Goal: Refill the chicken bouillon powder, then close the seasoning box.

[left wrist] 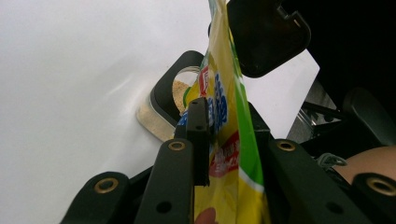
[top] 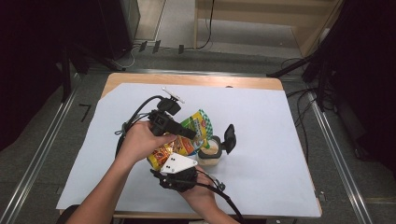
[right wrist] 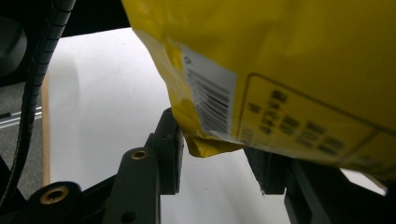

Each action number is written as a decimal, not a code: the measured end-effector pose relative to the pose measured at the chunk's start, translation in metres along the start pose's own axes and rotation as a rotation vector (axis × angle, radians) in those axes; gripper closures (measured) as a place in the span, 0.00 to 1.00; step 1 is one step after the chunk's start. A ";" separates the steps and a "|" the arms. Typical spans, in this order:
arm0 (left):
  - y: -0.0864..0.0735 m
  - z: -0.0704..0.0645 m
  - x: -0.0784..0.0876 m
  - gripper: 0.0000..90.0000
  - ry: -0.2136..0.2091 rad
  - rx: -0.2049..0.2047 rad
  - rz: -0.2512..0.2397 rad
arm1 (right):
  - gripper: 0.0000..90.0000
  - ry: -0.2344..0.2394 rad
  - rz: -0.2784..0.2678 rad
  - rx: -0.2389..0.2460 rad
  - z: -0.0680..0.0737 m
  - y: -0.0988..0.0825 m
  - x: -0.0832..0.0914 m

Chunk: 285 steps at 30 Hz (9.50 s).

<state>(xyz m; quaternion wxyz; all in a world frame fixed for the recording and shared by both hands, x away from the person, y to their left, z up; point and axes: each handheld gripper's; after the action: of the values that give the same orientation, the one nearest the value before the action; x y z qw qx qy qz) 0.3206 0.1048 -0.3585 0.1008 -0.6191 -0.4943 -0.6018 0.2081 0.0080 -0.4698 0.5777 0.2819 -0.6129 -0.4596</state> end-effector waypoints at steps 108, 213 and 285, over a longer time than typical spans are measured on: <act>-0.021 0.049 0.052 1.00 -0.129 -0.039 -0.172 | 0.52 -0.066 -0.015 -0.022 -0.014 0.001 0.013; -0.032 0.115 0.070 0.64 0.033 0.042 -0.421 | 0.54 -0.025 0.042 -0.081 -0.019 -0.008 0.023; -0.055 0.160 0.070 0.42 0.145 0.232 -0.382 | 0.56 -0.036 0.000 -0.146 -0.061 0.030 0.122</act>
<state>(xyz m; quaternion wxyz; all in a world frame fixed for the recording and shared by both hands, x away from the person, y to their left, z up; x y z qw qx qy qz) 0.3682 0.2812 -0.3658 0.0910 -0.4537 -0.6599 -0.5920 0.2512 -0.1007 -0.3944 0.5856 0.2305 -0.5881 -0.5080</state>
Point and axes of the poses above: each handheld gripper's, and its own axes: x roughly backward along the jaws, y roughly out of its top, z roughly to its left, and after that the axes turned 14 degrees about y, right-handed
